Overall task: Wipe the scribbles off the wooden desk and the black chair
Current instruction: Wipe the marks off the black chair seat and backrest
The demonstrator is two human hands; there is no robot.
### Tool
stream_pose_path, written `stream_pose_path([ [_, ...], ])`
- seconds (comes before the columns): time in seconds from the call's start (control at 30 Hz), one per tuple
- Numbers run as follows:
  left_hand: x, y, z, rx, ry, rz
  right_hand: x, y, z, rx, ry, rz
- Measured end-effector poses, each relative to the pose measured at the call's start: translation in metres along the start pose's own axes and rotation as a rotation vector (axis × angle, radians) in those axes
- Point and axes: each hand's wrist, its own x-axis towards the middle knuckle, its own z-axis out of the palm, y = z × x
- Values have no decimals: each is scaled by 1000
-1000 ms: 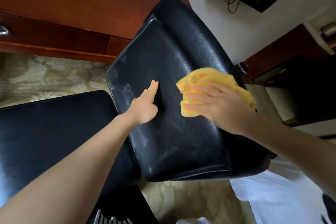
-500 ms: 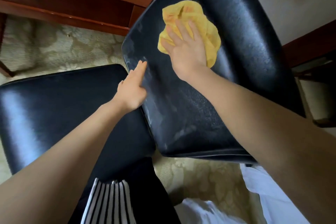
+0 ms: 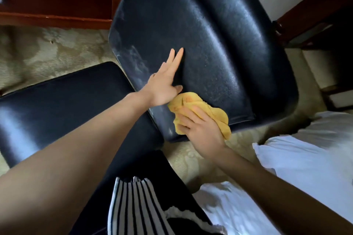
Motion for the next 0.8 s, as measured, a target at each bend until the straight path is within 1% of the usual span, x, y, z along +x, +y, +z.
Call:
stream_pose_path([
  [0.03, 2, 6, 3, -8, -11, -8, -10, 8, 5, -61, 48, 17],
  [0.07, 5, 10, 6, -7, -18, -25, -16, 17, -4, -32, 21, 26],
  [0.1, 6, 11, 7, 4, -20, -42, -24, 28, -4, -54, 128, 62],
  [0.13, 7, 13, 7, 18, -28, -47, -31, 41, -14, -31, 165, 104],
  [0.2, 8, 14, 4, 29, -41, -44, -39, 59, -25, -88, 273, 184],
  [0.3, 8, 15, -2, 23, -43, -36, -30, 86, -43, -146, 359, 240],
  [0.4, 6, 9, -10, -6, -29, -16, 2, 108, -57, -243, 404, 251],
  [0.47, 4, 7, -16, -43, -12, -31, 30, 115, -62, -323, 359, 259],
  [0.57, -2, 2, -25, -32, 108, -46, 70, 117, -68, -306, 269, 277],
  [0.63, -8, -1, -27, 18, 209, -36, 88, 115, -73, -290, 262, 275],
  [0.7, -17, -10, -30, 11, 289, -70, 106, 106, -77, -271, 278, 249],
  [0.8, -32, -25, -33, 9, 308, -115, 127, 91, -73, -215, 109, 241],
])
